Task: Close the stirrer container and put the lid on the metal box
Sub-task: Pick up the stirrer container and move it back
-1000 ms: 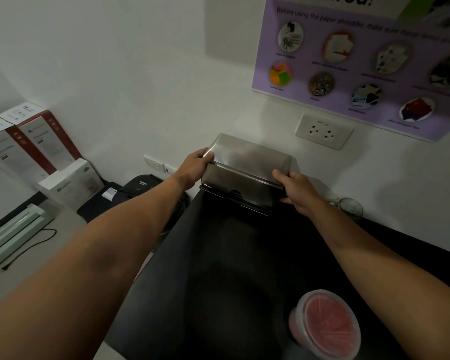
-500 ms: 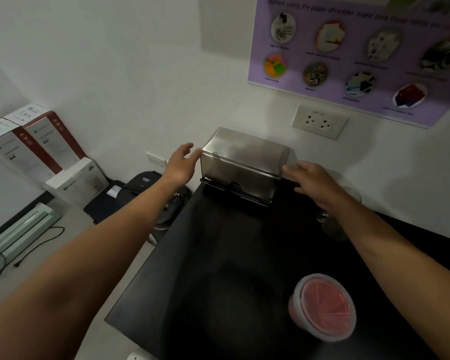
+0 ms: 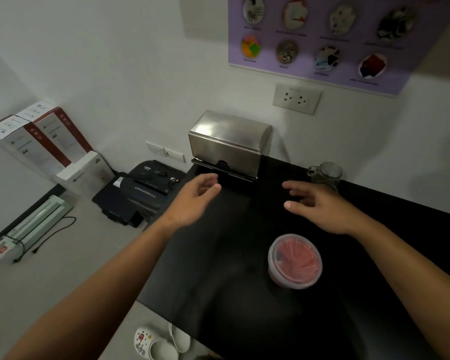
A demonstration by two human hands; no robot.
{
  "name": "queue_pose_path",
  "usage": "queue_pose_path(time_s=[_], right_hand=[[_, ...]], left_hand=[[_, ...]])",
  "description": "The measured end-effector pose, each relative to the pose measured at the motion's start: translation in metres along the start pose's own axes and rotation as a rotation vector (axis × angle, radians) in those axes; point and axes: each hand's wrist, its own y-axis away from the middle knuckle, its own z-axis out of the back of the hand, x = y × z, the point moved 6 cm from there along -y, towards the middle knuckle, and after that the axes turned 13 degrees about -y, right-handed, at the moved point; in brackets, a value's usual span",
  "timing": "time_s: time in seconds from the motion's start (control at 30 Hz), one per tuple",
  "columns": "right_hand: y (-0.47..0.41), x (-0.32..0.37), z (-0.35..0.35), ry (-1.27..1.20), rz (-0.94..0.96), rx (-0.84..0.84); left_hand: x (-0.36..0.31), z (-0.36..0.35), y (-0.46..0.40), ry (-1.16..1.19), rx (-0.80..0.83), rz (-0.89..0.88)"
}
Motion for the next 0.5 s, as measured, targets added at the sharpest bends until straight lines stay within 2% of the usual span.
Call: queue_pose_path(time_s=[0.33, 0.5], right_hand=[[0.075, -0.046, -0.008, 0.17, 0.038, 0.09], [0.098, -0.076, -0.022, 0.223, 0.044, 0.15]], left_hand=[[-0.019, -0.118, 0.078, -0.019, 0.191, -0.021], [-0.021, -0.152, 0.108, -0.059, 0.209, -0.046]])
